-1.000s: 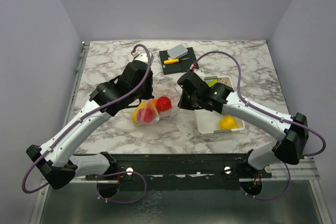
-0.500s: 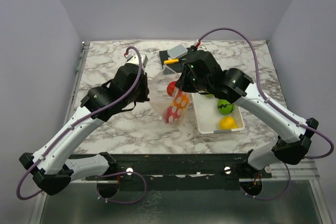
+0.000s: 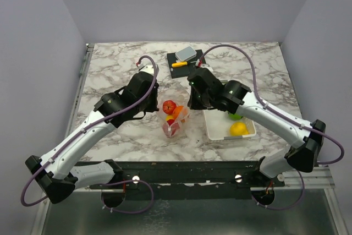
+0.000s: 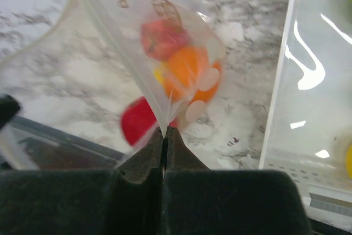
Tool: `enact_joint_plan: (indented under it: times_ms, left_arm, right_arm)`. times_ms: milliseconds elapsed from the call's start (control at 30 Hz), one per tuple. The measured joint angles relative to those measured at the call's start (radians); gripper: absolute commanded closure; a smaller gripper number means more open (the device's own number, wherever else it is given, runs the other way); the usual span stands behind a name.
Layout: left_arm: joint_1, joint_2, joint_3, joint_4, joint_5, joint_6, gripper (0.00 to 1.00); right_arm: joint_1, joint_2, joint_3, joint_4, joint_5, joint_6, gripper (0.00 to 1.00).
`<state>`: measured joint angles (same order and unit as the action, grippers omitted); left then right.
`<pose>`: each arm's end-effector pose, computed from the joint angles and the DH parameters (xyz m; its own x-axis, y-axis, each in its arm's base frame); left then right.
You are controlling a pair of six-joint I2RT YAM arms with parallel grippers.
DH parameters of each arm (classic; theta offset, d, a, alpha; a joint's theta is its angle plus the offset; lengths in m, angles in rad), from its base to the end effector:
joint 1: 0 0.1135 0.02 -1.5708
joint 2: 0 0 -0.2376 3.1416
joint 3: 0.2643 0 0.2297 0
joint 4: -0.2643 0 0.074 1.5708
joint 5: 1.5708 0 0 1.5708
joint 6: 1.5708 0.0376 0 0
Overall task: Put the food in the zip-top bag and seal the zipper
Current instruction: Adjust the zipper food storage bag at the center of the board.
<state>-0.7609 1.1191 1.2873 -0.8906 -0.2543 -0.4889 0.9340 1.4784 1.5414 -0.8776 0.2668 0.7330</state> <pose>0.1569 -0.1363 0.3506 -0.6720 0.0122 -0.7405 0.2437 0.9478 -0.2055 0.1812 0.2283 0.3437 -0.7684 0.0465 -0.6383 -0.2070 0.9257 0.3166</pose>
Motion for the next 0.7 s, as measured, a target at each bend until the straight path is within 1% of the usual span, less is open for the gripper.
enact_joint_plan:
  times_ms: [100, 167, 367, 500, 600, 633, 667, 700]
  left_arm:
    - [0.000, 0.014, -0.039, 0.010, 0.000, 0.000, 1.00]
    - [0.000, 0.027, -0.048, 0.010, 0.000, 0.001, 1.00]
    - [0.000, 0.042, -0.031, 0.013, 0.000, 0.011, 1.00]
    - [0.000, 0.047, 0.022, 0.012, -0.001, 0.017, 1.00]
    - [0.000, 0.046, 0.045, 0.013, -0.001, 0.019, 1.00]
    - [0.000, 0.046, 0.045, 0.013, -0.001, 0.019, 1.00]
    - [0.000, 0.047, 0.045, 0.011, -0.001, 0.019, 1.00]
    - [0.000, 0.048, 0.045, 0.011, -0.001, 0.019, 1.00]
  right_arm:
    - [0.000, 0.005, -0.127, 0.022, -0.009, 0.010, 0.99]
    - [0.000, 0.011, -0.175, 0.024, -0.015, 0.018, 0.99]
    - [0.000, 0.014, -0.174, 0.044, -0.019, 0.025, 0.99]
    - [0.000, 0.014, -0.108, 0.043, -0.009, 0.021, 0.89]
    - [0.000, 0.014, -0.047, 0.041, 0.013, 0.014, 0.77]
    - [0.000, 0.014, -0.034, 0.041, 0.020, 0.011, 0.74]
    - [0.000, 0.013, -0.026, 0.039, 0.027, 0.010, 0.68]
    - [0.000, 0.012, -0.023, 0.038, 0.034, 0.008, 0.65]
